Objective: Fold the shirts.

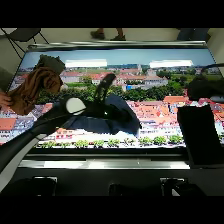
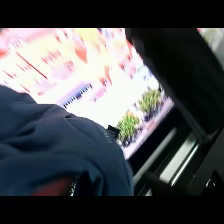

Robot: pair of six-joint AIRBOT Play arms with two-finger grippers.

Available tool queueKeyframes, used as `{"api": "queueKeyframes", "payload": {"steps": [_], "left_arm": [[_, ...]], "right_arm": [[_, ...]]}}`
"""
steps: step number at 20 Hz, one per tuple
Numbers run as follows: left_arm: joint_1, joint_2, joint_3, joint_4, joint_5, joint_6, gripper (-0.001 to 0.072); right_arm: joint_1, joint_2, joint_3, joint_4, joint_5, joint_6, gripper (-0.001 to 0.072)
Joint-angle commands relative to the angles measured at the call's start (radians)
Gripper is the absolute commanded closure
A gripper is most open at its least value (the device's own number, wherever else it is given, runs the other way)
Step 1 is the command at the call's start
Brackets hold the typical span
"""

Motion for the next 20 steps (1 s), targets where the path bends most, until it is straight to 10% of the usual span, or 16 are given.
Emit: {"api": "queueKeyframes", "payload": {"steps": [1,8,14,20], "left_arm": [[0.012,-0.092,0.065,0.053,-0.105,-0.063,-0.0013],[0.662,0.004,0.116,0.335,-0.554,-0.081,-0.0002],[1.038,0.062,-0.253,0.301,-0.489,-0.043,-0.0001],[1.044,0.048,-0.461,0.114,-0.351,0.047,-0.0001]], "right_arm": [[0.000,-0.006,0.000,-0.017,-0.020,0.016,0.0106],[0.000,-0.186,-0.173,0.408,0.115,-0.103,0.0108],[0.000,-0.192,-0.526,0.428,0.074,-0.131,0.0087],[0.000,-0.193,-0.602,0.427,0.074,-0.172,0.0013]]}}
